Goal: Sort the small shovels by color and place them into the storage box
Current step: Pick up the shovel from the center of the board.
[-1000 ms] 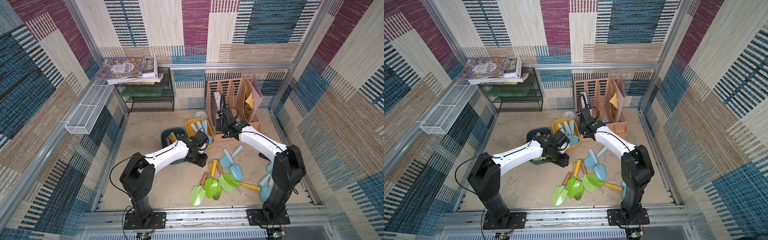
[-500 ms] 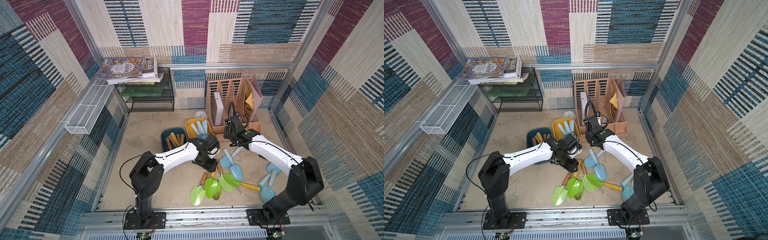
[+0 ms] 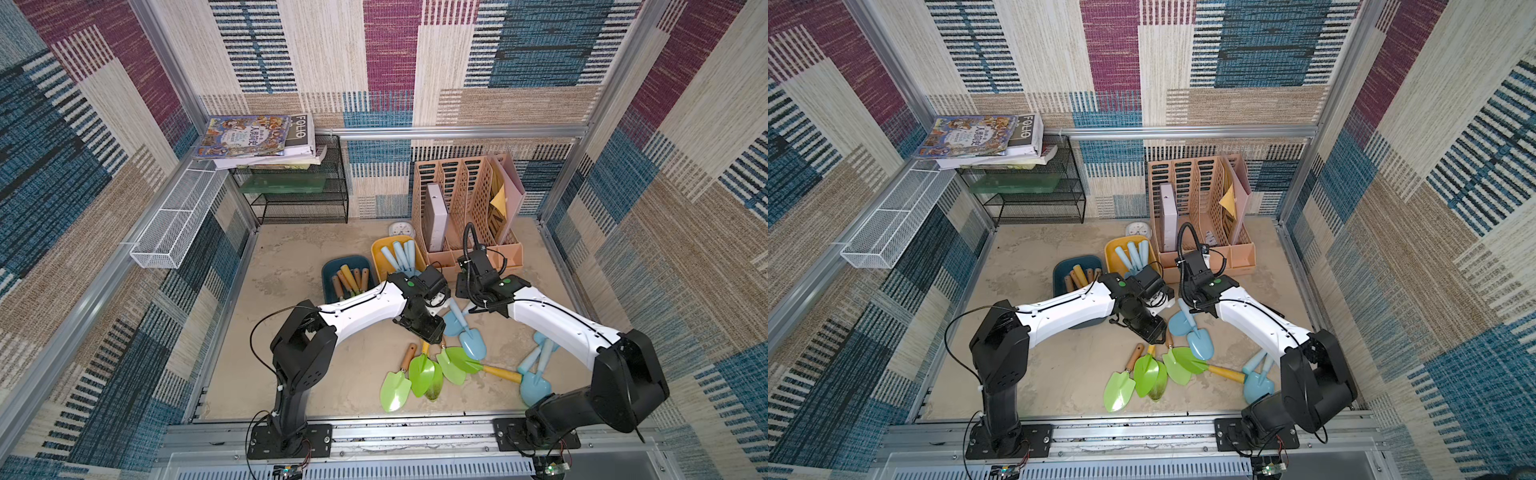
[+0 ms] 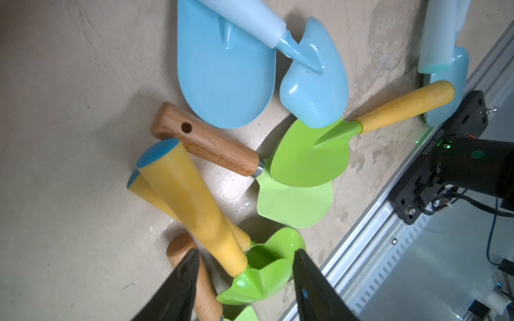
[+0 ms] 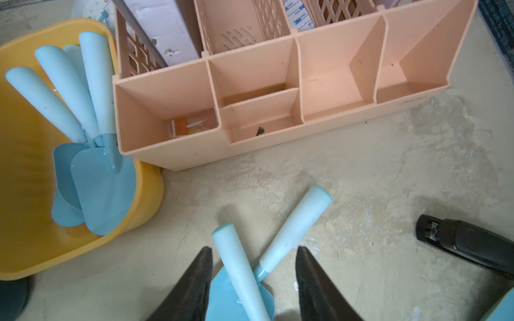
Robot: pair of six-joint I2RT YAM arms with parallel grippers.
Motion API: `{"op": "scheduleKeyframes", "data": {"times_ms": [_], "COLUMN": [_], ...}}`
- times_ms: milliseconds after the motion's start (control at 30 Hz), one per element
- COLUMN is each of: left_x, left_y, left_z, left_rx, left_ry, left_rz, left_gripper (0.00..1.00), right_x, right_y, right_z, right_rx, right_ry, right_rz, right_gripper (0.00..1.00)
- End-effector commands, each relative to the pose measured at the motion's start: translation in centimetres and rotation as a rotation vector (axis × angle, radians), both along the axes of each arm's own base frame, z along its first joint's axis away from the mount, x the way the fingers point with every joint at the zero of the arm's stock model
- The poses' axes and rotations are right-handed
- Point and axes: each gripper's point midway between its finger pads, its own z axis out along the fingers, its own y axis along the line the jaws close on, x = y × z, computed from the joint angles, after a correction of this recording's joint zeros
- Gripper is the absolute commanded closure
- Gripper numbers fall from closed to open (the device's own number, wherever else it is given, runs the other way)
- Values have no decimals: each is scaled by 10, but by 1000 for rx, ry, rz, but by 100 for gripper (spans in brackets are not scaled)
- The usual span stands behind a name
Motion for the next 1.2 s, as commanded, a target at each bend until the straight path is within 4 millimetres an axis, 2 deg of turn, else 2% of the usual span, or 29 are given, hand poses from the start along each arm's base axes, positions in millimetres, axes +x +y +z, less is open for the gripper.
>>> {"op": "scheduleKeyframes", "data": {"times_ms": [0,133,267,500,700,1033,1167], "left_x": [-7,-8,-6,3,13,29,37], "left_y": [-10,-23,-27,-12,-12,-19,-15], "left_z": [0,-3,-13,-38,-52,-62,-69], "left_rx": [-28,-51,-29,111,174,202,243], "left_ry": [55,91,125,133,136,136,126], "left_rz": [-43,-59,-46,47,90,143,169], "left_gripper": [46,46,47,50,50,50,56], "right_x": [-6,-14,-20,-27,-32,-43,-46], "right_y": [-10,-20,-29,-40,-46,-56,-58], "right_z": [-1,-1,-3,-4,-2,-3,-3], "right_rx": [-1,-3,-2,-1,3,-2,-4], "right_ry": [5,5,10,9,2,1,2], "right_rz": [-43,-66,-84,-106,-115,-130,-137], "right_gripper": [49,49,49,49,49,49,49]}}
